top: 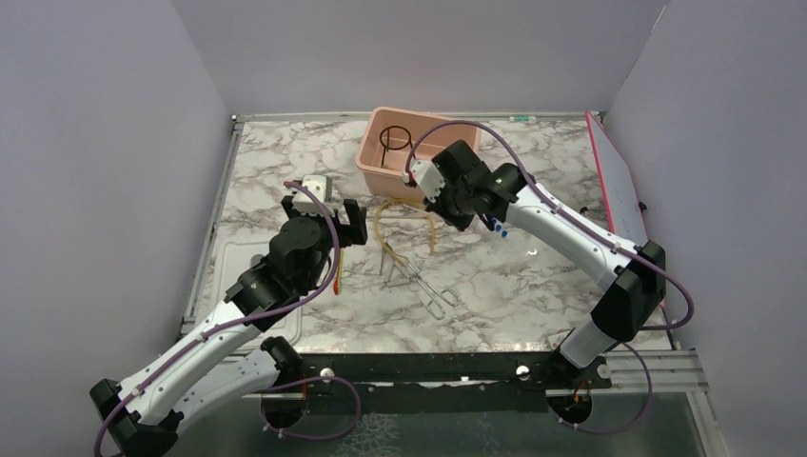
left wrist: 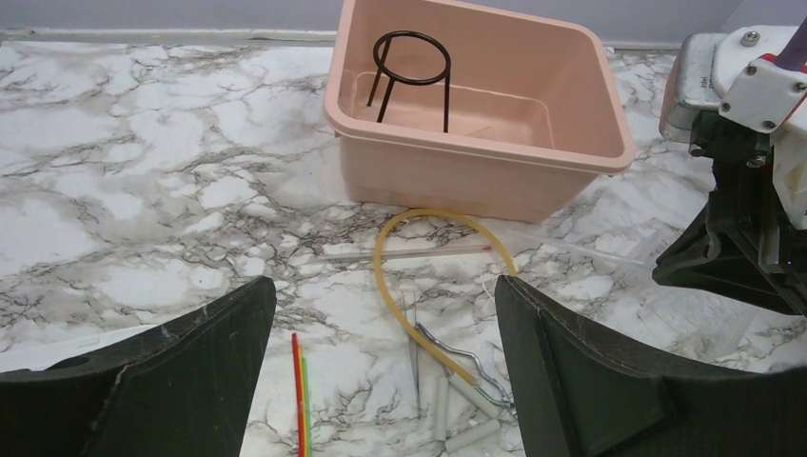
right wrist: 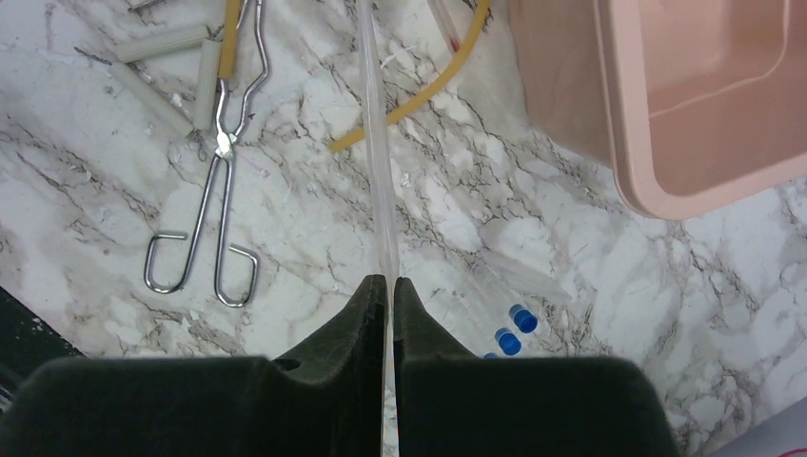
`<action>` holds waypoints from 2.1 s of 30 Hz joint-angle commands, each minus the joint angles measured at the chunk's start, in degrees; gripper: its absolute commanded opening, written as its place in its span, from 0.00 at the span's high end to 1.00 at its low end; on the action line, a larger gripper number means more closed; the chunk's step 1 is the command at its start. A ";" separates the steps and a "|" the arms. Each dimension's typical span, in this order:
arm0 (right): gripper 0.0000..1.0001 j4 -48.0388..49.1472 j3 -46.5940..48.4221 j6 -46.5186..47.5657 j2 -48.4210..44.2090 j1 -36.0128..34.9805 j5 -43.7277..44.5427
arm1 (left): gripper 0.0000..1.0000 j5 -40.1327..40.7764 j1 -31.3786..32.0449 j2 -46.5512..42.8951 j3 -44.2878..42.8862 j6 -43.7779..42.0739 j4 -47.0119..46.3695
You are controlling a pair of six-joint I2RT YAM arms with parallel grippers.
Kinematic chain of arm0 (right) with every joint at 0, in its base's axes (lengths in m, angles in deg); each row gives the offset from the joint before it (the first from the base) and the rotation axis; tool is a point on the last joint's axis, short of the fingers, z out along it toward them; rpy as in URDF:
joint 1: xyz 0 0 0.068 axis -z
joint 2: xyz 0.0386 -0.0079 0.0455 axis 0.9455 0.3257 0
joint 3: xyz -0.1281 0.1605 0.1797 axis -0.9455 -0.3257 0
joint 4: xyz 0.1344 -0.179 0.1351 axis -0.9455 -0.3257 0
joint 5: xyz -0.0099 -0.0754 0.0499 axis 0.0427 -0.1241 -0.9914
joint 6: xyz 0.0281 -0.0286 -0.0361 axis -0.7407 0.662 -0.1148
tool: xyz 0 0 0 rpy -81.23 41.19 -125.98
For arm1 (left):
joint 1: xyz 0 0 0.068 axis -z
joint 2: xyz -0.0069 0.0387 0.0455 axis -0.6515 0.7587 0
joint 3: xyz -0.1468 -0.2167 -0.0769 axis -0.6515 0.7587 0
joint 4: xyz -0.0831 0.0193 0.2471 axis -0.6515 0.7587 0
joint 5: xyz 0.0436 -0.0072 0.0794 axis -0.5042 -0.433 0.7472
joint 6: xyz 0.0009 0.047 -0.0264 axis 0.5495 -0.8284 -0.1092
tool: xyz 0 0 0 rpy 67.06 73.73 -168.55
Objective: Organize the chemistry lab equipment
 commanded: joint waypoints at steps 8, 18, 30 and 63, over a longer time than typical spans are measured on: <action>0.91 7.18 6.97 4.43 -0.32 -0.13 1.06 | 0.12 1.56 0.12 -1.04 -1.16 -0.65 -1.57; 0.90 7.46 20.30 12.23 12.70 7.69 -5.82 | 0.12 2.24 0.14 -1.51 -1.18 -0.82 -1.18; 0.87 -0.89 34.50 20.01 28.87 13.89 -17.84 | 0.12 2.28 0.14 2.07 -1.43 -0.92 -2.51; 0.54 26.11 3.31 -22.32 1.19 7.10 -16.64 | 0.12 5.54 -0.13 -1.59 -4.91 -1.42 -0.55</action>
